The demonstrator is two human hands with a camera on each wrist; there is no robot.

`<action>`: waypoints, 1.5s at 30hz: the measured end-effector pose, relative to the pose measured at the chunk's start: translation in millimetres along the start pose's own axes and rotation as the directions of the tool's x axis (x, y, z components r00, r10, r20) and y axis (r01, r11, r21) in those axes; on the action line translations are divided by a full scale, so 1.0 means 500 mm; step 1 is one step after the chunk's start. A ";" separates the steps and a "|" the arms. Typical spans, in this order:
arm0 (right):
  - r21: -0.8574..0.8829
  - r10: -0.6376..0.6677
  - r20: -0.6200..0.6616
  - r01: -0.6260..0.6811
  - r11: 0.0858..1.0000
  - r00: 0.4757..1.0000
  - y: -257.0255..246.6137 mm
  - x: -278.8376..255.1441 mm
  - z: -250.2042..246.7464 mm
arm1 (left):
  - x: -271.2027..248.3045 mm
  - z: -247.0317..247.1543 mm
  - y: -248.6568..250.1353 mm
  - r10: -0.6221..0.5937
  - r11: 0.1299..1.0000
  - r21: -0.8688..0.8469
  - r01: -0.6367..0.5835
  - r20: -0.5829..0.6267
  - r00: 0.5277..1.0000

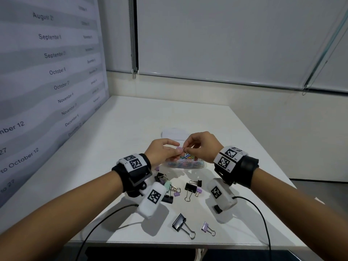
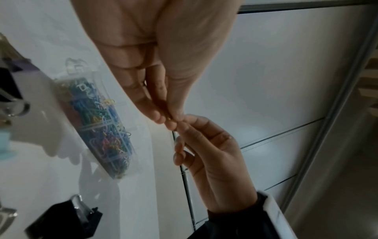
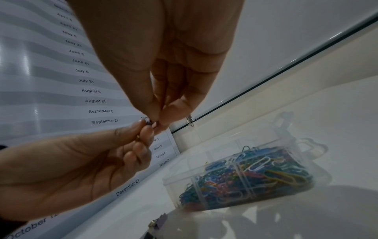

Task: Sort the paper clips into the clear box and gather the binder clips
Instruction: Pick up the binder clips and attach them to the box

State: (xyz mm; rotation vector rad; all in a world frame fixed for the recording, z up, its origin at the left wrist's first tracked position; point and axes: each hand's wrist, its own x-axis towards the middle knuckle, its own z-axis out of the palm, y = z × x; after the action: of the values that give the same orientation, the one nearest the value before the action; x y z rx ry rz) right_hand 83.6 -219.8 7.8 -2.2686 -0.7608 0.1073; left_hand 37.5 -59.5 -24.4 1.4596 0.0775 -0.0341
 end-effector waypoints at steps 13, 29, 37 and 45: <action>0.254 0.047 0.052 -0.059 0.965 0.998 0.005 0.012 -0.001 | -0.005 0.003 0.003 0.002 0.999 -0.045 0.001 0.080 0.997; 0.320 0.028 0.273 -0.118 0.940 0.962 0.020 0.010 0.015 | 0.004 -0.031 0.002 -0.053 0.865 0.500 -0.053 0.195 0.979; 0.389 0.040 0.161 -0.101 0.916 0.986 0.009 0.023 0.023 | -0.011 -0.018 -0.001 -0.089 0.850 0.525 -0.049 0.235 0.968; 0.044 0.260 -0.100 -0.257 0.966 0.961 0.070 0.054 -0.007 | 0.010 -0.026 -0.002 -0.002 0.720 0.689 -0.076 0.112 0.994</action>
State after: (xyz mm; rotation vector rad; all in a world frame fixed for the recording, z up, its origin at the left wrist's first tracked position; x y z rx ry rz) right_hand 124.0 -226.8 -9.0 -2.3143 -0.4028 0.1203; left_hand 41.8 -46.6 -27.4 2.2205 -0.0626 -0.1182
